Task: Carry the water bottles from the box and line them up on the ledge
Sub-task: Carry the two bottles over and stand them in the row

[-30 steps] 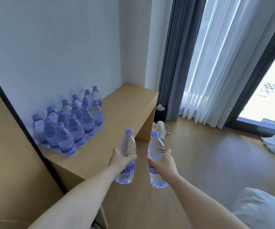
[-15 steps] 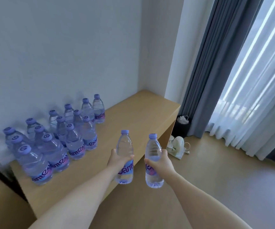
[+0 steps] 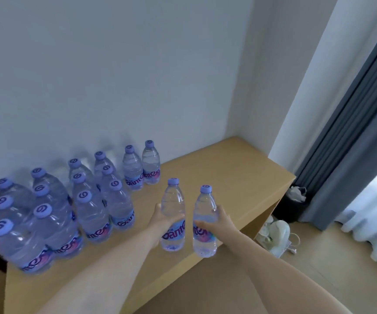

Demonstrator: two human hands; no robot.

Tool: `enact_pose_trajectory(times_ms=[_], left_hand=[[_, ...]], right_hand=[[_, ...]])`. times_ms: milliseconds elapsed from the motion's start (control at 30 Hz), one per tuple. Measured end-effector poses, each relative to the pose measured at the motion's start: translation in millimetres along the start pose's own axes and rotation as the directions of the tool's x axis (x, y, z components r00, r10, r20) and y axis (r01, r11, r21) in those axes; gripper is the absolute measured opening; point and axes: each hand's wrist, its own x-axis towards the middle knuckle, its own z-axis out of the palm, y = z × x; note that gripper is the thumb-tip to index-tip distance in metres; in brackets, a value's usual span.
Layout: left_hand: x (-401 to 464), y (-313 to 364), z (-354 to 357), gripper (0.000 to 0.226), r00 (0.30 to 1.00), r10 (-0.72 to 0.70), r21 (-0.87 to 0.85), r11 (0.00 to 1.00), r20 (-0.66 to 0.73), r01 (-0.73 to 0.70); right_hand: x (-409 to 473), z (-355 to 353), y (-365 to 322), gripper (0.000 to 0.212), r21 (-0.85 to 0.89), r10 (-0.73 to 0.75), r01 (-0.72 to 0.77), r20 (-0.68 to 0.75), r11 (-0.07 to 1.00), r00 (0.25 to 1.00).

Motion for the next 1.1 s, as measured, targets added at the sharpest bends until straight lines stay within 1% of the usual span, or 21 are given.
enact_pose_trajectory(times_ms=[100,200,233,267,367,433,500,567,633,800,867,900,933,1000,1100], left_hand=[[31,7,-5,0.06,1.0,-0.003,-0.049,0.999,-0.018,0.002],[51,17,-12,0.068,0.999,0.034,-0.027,0.999,-0.012,-0.034],[56,21,-14,0.067,0.999,0.053,-0.023,0.998,-0.011,-0.053],[60,23,-16,0.064,0.998,0.068,-0.022,0.997,-0.018,-0.069],[64,27,-20,0.043,0.994,0.088,-0.055,0.994,-0.058,-0.091],[68,30,-24,0.04,0.993,0.092,-0.091,0.991,-0.076,-0.099],[73,32,-27,0.043,0.988,0.082,-0.103,0.99,-0.131,-0.096],[77,32,-30,0.052,0.975,0.058,-0.104,0.991,-0.215,-0.082],[81,36,-32,0.054,0.957,0.062,-0.075,0.993,-0.285,-0.086],[91,45,-33,0.034,0.904,0.016,-0.02,0.999,-0.427,-0.027],[94,48,-32,0.025,0.883,0.015,0.034,0.999,-0.47,0.001],[96,50,-33,0.021,0.868,0.017,0.039,0.999,-0.497,0.003],[97,50,-34,0.017,0.854,0.018,0.04,0.999,-0.52,0.003],[100,51,-35,0.014,0.836,0.007,0.018,1.0,-0.548,0.004],[102,49,-35,0.019,0.819,-0.016,-0.022,1.0,-0.574,0.004]], right_hand=[[36,-1,-11,0.067,0.049,-0.032,0.028,0.083,0.998,0.996],[67,-2,-27,0.061,0.051,-0.07,0.063,0.164,0.997,0.984],[77,-1,-34,0.059,0.052,-0.081,0.073,0.184,0.996,0.98],[86,0,-39,0.057,0.052,-0.088,0.08,0.199,0.995,0.976],[107,9,-54,0.057,0.042,-0.116,0.109,0.241,0.993,0.964],[122,15,-65,0.057,0.029,-0.141,0.139,0.285,0.99,0.948],[136,21,-74,0.055,0.016,-0.153,0.156,0.323,0.988,0.934],[150,26,-80,0.051,0.009,-0.165,0.173,0.349,0.985,0.922],[161,31,-86,0.048,0.021,-0.19,0.198,0.387,0.98,0.902],[181,35,-100,0.026,0.029,-0.261,0.284,0.486,0.959,0.834],[186,37,-104,0.038,0.039,-0.282,0.306,0.51,0.951,0.813],[189,37,-106,0.038,0.05,-0.292,0.314,0.531,0.948,0.796],[191,38,-107,0.033,0.054,-0.308,0.336,0.55,0.94,0.776],[197,40,-110,0.025,0.044,-0.332,0.379,0.58,0.925,0.744],[207,40,-114,0.016,0.027,-0.34,0.402,0.585,0.915,0.736]])
